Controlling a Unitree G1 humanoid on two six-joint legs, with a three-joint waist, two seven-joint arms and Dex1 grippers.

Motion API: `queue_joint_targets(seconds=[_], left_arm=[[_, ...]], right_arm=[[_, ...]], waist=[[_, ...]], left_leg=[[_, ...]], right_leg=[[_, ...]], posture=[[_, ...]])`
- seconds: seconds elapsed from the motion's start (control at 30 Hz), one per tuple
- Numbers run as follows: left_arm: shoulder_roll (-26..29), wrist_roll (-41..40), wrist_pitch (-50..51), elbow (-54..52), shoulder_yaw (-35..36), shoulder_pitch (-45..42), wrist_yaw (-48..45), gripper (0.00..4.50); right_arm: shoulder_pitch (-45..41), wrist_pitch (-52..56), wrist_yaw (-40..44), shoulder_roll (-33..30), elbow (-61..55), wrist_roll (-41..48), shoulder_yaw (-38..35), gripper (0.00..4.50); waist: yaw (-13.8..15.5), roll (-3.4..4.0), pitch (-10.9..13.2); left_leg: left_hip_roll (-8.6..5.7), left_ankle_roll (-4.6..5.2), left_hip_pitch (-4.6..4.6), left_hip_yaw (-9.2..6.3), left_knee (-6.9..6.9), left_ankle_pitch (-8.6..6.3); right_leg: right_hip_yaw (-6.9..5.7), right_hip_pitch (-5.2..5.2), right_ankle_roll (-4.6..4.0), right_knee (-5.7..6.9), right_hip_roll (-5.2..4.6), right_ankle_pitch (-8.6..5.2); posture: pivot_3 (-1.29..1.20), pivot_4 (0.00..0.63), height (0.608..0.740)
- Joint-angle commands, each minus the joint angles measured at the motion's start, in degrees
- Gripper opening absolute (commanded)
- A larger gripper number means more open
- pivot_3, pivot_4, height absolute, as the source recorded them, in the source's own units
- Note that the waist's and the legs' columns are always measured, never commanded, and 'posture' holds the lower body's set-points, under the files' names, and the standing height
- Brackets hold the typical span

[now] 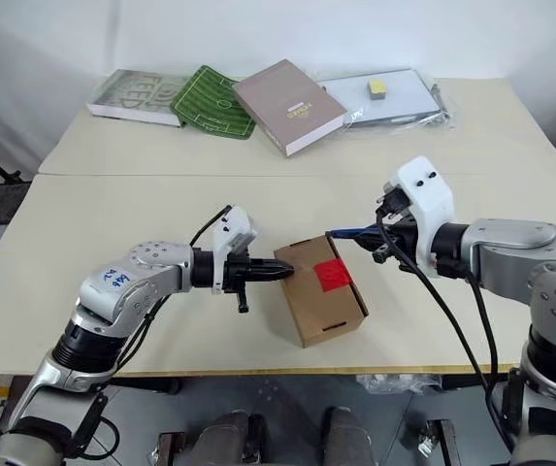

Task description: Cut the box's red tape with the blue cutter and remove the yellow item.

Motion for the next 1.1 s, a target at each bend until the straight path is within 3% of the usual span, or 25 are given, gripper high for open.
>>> queue_joint_targets(seconds=[0.03,0.4,0.63,1.1], left_arm=[[1.0,1.3,3.1,-0.1,-2.6,0.5,-0.3,0.02],[0.9,4.2,1.5,1.2,-2.2,0.1,1.5,0.02],[2.2,4.0,1.5,0.7,-2.1,0.6,-0.1,0.02],[2.4,3.3,3.2,-0.4,-1.6,-0.4,-0.1,0.02]], right_arm=[[-0.7,0.3,-1.3,-1.4,0.2,2.0,-0.6,0.16],[-3.9,0.3,-3.2,-1.9,1.4,4.8,-3.3,0.16],[-0.3,0.3,-4.1,-4.2,2.1,2.7,-3.0,0.16],[1.5,-7.7,-4.0,2.3,4.9,-6.7,10.3,0.16]], waist=[[0.1,0.00,0.0],[0.4,0.00,0.0],[0.8,-0.02,0.0],[0.7,-0.02,0.0]], left_leg=[[0.00,0.00,0.00,0.00,0.00,0.00],[0.00,0.02,0.01,0.02,0.02,0.01],[0.00,0.04,0.02,0.03,0.04,0.02],[0.01,0.05,0.07,0.06,0.04,0.04]], right_leg=[[0.00,0.00,0.00,0.00,0.00,0.00],[0.02,0.00,0.00,0.02,0.00,0.00],[0.04,0.02,0.01,0.01,-0.01,0.01],[0.08,0.01,0.01,0.06,0.01,0.02]], posture=[[0.00,0.150,0.740],[0.00,0.150,0.740],[0.00,0.150,0.740],[0.00,0.150,0.740]])
